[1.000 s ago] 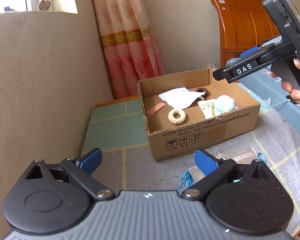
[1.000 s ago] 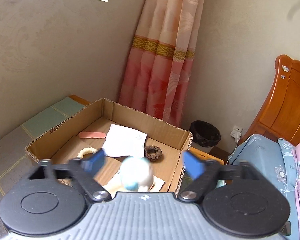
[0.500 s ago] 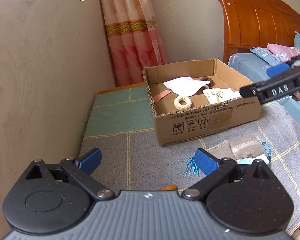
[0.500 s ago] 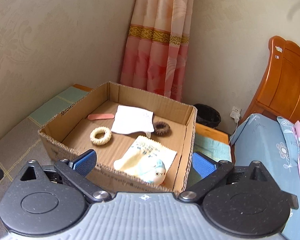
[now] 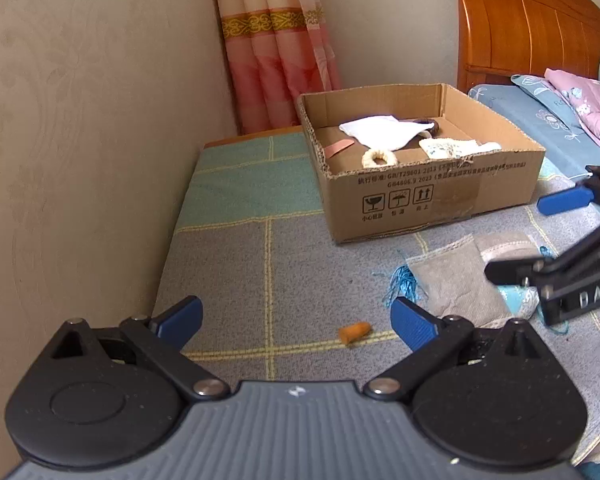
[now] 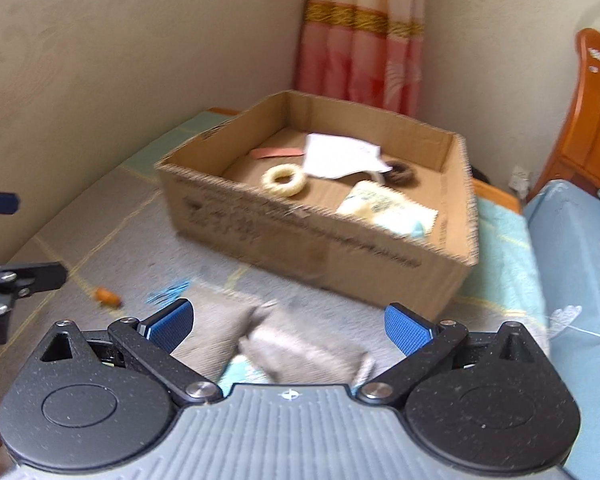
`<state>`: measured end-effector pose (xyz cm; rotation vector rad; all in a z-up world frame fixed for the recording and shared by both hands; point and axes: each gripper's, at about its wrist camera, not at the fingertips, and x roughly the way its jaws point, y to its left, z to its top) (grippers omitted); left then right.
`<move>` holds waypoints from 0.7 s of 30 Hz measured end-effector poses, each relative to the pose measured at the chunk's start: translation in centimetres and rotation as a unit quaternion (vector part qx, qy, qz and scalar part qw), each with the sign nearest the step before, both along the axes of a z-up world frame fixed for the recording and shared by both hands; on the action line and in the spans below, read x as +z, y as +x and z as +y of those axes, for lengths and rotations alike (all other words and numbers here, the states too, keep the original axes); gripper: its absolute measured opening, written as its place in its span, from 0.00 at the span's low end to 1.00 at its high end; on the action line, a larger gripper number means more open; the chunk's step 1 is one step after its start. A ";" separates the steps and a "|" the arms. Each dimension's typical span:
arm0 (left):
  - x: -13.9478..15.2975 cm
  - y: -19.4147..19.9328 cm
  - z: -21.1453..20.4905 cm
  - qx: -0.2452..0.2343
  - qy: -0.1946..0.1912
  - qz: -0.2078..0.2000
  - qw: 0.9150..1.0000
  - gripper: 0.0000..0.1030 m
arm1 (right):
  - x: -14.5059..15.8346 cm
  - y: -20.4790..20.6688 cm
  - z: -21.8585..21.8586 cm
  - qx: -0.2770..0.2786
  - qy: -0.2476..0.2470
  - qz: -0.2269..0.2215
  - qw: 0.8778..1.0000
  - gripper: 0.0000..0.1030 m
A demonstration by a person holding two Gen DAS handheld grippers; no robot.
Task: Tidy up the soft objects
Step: 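Move both grippers back to the grey pouch and orange item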
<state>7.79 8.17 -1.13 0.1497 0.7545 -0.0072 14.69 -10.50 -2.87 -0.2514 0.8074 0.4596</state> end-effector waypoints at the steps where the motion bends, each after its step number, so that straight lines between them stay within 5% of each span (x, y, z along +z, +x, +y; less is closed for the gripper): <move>1: -0.2 0.0 0.2 0.002 -0.001 0.003 1.000 0.97 | -0.2 -0.2 0.4 0.009 0.002 0.005 1.000 1.00; 15: -1.3 0.5 1.5 0.013 -0.014 0.023 1.000 0.97 | -3.3 -1.1 4.6 0.090 0.014 0.055 0.994 1.00; 21: -2.7 1.6 0.9 0.007 -0.033 0.046 0.998 0.97 | -4.8 -1.6 5.6 0.096 -0.020 0.045 0.994 1.00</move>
